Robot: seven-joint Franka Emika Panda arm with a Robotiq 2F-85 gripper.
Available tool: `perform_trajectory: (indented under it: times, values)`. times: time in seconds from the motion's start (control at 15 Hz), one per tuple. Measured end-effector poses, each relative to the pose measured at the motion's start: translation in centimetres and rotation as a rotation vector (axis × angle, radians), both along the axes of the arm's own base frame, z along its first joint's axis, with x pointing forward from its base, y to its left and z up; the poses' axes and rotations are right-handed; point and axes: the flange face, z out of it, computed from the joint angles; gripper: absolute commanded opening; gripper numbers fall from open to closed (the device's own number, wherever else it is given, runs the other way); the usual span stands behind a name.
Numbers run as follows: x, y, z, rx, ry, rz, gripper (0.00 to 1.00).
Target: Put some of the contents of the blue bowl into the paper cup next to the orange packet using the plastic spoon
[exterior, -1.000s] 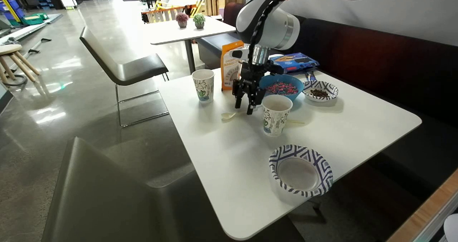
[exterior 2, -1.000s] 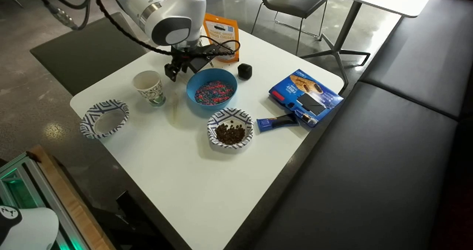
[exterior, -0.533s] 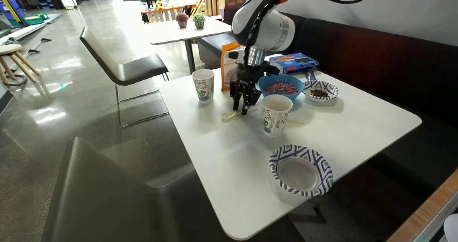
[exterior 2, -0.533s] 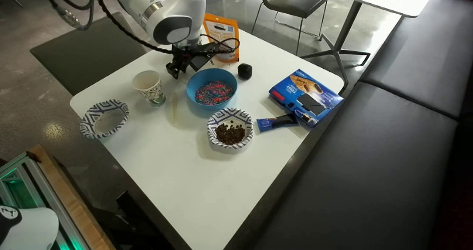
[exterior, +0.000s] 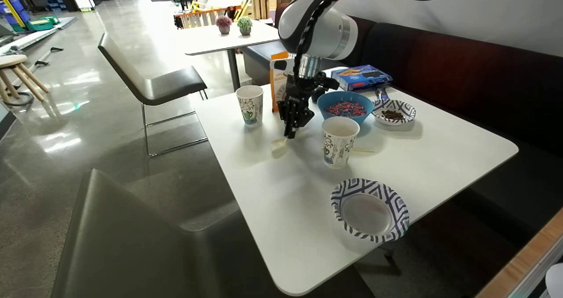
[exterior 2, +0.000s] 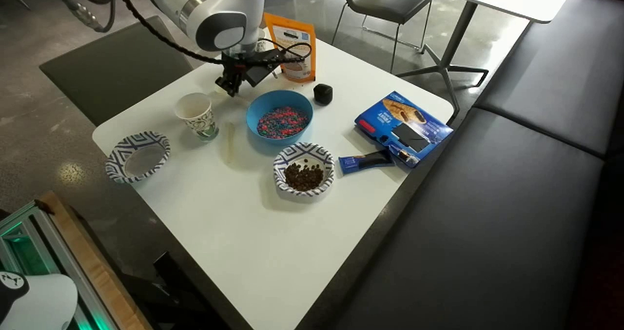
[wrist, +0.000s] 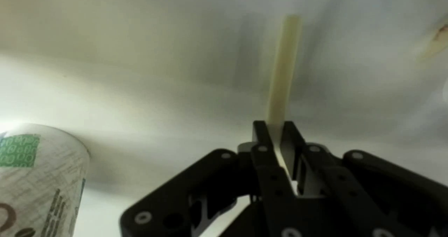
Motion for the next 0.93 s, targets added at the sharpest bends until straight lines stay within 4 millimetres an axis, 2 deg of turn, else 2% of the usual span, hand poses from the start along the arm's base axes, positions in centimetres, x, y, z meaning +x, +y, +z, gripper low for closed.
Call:
perform_trajectory:
  times: [0.2,0.47,0.67,0.93]
  values:
    - [-0.9,1.8,3.1,-0.034,0.001,-0.077,0.04]
    - [-3.5,3.5,8.9,-0.120,-0.009,-0.259,0.04]
    - [-5.5,3.1,12.0,-0.176,-0.013,-0.406,0.04]
    - [-7.9,1.3,14.5,-0.223,-0.003,-0.620,0.04]
